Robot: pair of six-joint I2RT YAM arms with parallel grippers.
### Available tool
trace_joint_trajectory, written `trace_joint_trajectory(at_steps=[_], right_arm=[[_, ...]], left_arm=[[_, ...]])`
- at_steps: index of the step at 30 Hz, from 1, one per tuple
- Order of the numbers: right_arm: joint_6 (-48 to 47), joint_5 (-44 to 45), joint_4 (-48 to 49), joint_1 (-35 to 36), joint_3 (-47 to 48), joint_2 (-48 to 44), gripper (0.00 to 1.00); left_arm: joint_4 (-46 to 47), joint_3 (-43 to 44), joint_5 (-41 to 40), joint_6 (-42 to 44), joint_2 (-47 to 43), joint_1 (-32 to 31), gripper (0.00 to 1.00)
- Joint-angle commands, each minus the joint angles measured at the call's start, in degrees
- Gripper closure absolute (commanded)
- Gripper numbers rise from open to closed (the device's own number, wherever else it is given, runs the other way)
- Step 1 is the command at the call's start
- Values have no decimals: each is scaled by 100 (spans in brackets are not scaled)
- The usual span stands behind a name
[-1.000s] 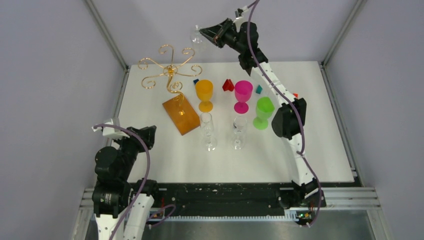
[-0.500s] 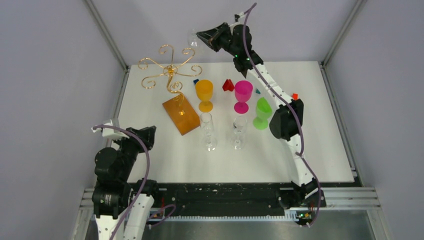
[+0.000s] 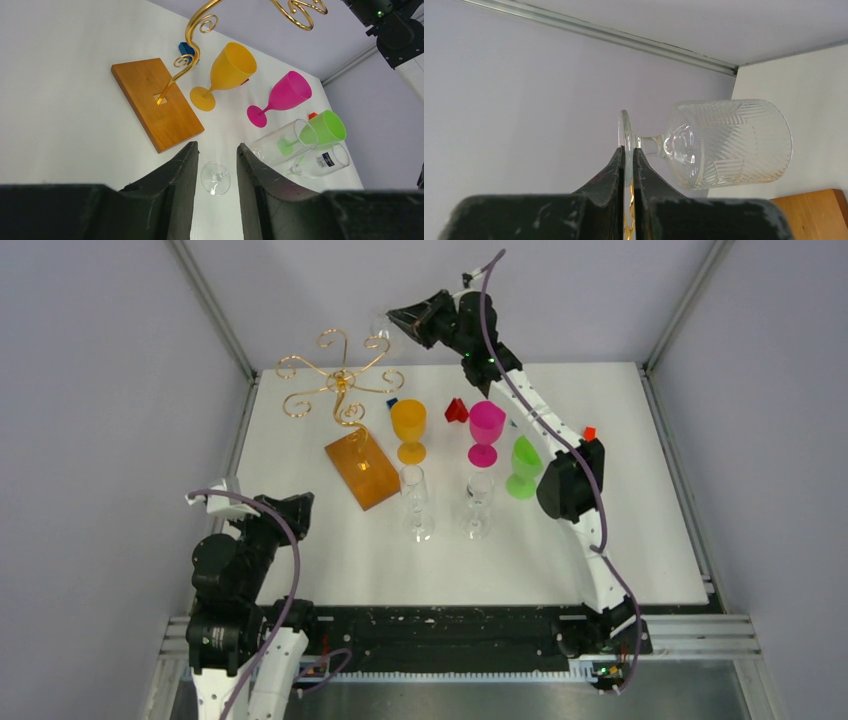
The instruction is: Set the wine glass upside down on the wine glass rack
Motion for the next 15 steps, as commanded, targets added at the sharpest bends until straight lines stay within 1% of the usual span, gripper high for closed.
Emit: trace_joint_trajectory(at_steps=[1,15], right_arm=[[67,-199,453,137,268,-182,100],[103,-650,453,185,415,-41,100]], left_arm=[[284,-32,99,-50,-74,-5,60],[365,-131,163,-99,-48,-5,60]])
